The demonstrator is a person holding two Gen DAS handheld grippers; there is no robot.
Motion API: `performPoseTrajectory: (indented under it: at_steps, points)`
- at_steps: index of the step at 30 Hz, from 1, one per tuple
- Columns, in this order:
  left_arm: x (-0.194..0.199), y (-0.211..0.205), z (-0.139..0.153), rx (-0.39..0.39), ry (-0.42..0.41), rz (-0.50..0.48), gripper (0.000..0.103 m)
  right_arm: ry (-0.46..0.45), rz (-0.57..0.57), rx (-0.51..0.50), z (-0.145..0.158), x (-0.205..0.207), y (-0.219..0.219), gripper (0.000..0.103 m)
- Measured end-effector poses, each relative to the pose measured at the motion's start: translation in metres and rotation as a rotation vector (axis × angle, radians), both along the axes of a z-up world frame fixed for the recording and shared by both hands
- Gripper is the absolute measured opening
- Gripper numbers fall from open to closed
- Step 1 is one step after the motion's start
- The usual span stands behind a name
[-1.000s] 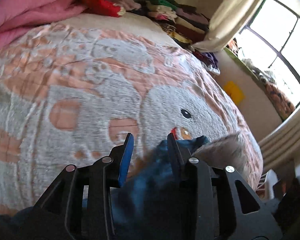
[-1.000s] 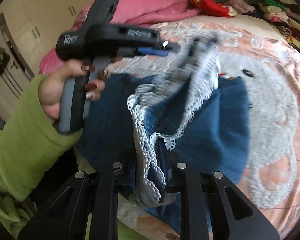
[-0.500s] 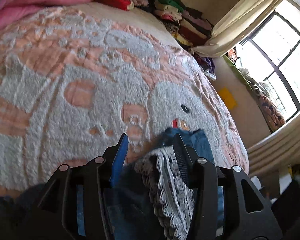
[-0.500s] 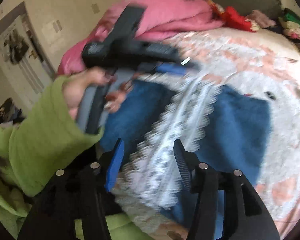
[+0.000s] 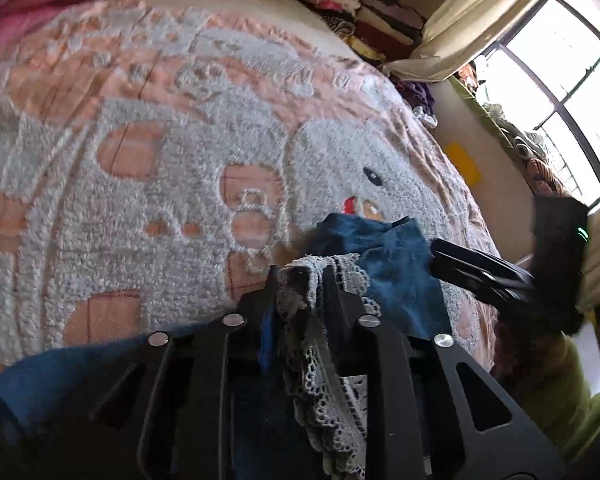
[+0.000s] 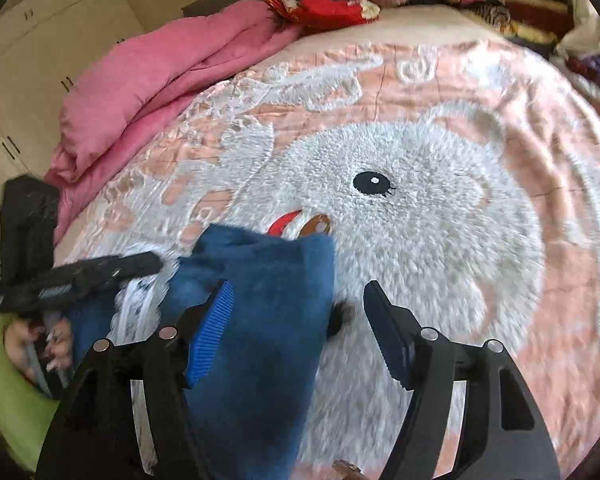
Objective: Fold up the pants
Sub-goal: 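Lower the folded lace edge onto the pants and open both grippers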
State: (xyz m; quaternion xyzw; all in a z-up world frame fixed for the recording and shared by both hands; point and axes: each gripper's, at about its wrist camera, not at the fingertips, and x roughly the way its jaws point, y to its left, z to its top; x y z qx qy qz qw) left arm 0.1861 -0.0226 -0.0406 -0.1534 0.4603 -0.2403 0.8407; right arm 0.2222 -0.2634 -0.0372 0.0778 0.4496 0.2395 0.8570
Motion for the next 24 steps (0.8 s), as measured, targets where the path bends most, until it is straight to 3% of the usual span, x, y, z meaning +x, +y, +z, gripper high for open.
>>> performPoseTrajectory:
  at_steps: [2,3,6,9,13,15,17,20,22,24]
  points:
    - [-0.003,0.000,0.008,-0.013,-0.044,-0.001,0.012,0.042,0.032,0.034,-0.008,0.008,-0.006,0.027]
    - [-0.004,0.001,0.012,-0.020,-0.066,-0.002,0.011,0.036,0.047,0.039,-0.008,0.006,-0.004,0.020]
    - [-0.007,0.003,0.021,-0.027,-0.128,-0.007,0.010,-0.048,0.049,0.014,0.004,-0.005,-0.006,0.015]
    - [0.001,-0.003,0.010,0.078,-0.098,0.010,0.012,-0.068,0.020,-0.063,0.000,-0.004,-0.002,0.015]
    - [0.005,-0.005,0.002,0.142,-0.071,0.034,0.021,-0.115,0.009,-0.162,-0.007,-0.010,0.008,0.020]
    - [0.004,-0.001,0.005,0.149,-0.083,0.047,0.029,-0.129,0.003,-0.181,-0.005,-0.015,0.009,0.030]
    - [0.001,0.004,0.009,0.167,-0.094,0.061,0.037,-0.150,-0.005,-0.181,0.001,-0.024,0.006,0.056]
    - [-0.006,0.008,0.018,0.212,-0.114,0.099,0.043,-0.180,-0.022,-0.174,0.012,-0.040,-0.002,0.061]
    - [-0.017,0.011,0.028,0.219,-0.136,0.111,0.060,-0.192,-0.024,-0.154,0.019,-0.052,-0.008,0.067]
    - [-0.031,0.018,0.034,0.204,-0.149,0.123,0.065,-0.203,-0.017,-0.142,0.024,-0.067,-0.013,0.068]
